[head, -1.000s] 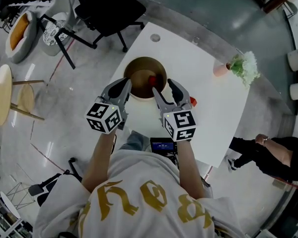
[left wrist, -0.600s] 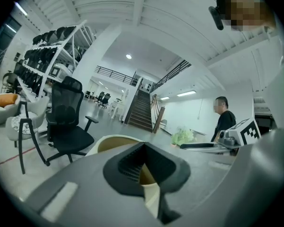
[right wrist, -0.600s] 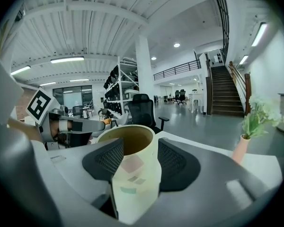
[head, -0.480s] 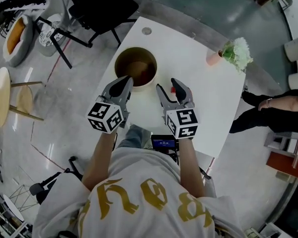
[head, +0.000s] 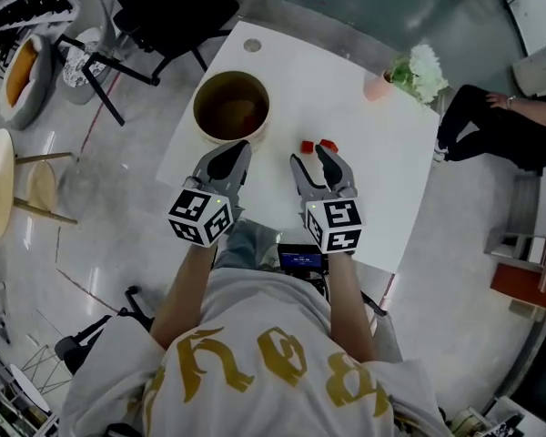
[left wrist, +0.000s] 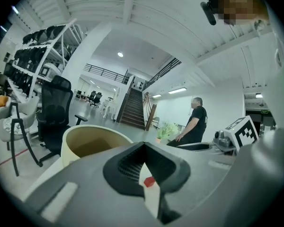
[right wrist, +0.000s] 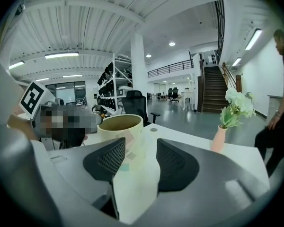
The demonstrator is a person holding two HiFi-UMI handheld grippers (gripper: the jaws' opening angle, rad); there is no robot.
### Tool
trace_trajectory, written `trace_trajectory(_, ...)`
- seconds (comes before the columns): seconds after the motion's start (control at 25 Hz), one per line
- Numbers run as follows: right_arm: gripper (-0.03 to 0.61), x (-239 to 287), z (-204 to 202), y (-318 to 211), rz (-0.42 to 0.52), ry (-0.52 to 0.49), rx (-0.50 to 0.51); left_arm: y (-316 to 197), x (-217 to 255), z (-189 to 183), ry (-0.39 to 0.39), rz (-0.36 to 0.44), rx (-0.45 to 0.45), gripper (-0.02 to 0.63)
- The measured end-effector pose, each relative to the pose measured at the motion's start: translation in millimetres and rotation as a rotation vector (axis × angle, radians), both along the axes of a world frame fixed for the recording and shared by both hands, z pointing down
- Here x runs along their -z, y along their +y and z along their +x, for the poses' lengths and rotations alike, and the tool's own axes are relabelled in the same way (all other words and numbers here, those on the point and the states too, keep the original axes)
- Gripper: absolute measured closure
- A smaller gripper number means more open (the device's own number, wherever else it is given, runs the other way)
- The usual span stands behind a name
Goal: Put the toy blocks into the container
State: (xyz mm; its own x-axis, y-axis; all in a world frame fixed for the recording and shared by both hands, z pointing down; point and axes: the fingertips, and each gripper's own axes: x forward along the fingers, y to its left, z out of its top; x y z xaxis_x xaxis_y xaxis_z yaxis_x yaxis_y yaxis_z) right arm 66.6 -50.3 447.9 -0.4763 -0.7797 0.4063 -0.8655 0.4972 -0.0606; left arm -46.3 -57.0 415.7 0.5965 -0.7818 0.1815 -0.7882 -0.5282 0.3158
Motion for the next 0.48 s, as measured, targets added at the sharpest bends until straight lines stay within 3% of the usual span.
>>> trace_trajectory(0.48, 0.356, -30, 13, 9, -0.075, 0.010, -0.019, 9, -33, 25, -0.014, -0.093, -0.067, 0.612)
